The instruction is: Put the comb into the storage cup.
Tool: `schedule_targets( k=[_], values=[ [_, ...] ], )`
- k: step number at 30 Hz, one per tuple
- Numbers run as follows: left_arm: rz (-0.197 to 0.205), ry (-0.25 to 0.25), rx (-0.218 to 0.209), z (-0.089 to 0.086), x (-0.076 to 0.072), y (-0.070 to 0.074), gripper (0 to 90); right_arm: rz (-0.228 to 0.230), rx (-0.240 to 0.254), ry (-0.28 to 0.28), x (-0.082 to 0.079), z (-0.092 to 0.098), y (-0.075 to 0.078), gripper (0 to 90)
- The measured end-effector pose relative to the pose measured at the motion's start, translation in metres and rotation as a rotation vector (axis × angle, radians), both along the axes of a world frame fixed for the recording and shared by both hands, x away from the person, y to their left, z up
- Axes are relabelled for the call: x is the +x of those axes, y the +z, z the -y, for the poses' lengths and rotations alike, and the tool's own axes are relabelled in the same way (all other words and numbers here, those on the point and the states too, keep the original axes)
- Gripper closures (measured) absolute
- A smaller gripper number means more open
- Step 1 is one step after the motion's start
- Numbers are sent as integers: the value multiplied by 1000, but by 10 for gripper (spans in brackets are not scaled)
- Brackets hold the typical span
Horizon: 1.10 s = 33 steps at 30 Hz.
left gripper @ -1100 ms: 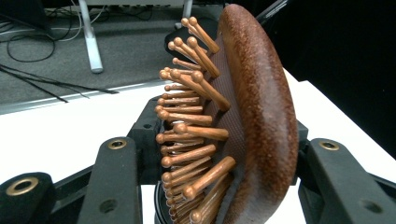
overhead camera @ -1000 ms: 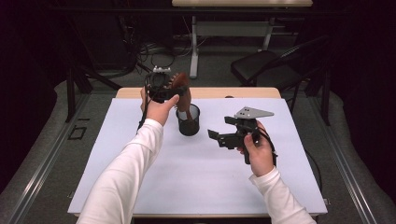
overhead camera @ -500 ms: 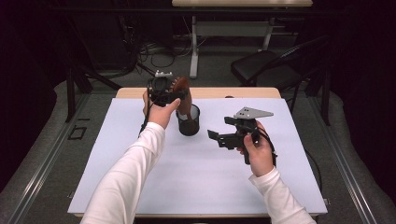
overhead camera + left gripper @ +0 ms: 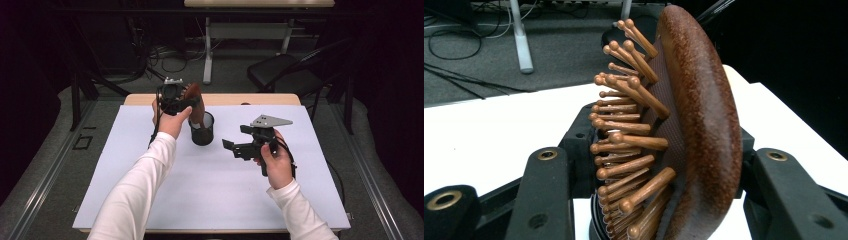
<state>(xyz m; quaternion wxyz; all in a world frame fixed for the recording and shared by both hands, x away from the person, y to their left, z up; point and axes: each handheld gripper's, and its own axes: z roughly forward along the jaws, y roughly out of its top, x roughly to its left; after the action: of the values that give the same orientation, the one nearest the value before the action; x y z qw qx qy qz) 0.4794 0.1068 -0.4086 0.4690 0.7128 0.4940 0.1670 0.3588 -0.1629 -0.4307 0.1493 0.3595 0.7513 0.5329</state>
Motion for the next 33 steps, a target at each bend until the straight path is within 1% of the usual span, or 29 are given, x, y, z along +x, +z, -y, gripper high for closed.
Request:
schedule_targets(
  k=[3, 7, 11, 24, 29, 33],
  values=[
    [-10, 1, -19, -3, 1, -1, 489, 1, 0, 0, 0, 0, 0, 144],
    [-25, 12, -60, -8, 3, -4, 490, 0, -1, 0, 1, 0, -1, 144],
    [-33, 27, -80, -14, 5, -6, 489, -3, -1, 2, 1, 0, -1, 144],
    [-28, 52, -114, -24, 6, -13, 478, -7, -10, 5, 1, -2, -3, 144],
    [-42, 75, -136, -30, 7, -15, 472, -12, -13, 8, 2, -1, -4, 144],
    [-51, 85, -143, -34, 7, -17, 469, -15, -13, 12, 2, -2, -4, 145]
  ],
)
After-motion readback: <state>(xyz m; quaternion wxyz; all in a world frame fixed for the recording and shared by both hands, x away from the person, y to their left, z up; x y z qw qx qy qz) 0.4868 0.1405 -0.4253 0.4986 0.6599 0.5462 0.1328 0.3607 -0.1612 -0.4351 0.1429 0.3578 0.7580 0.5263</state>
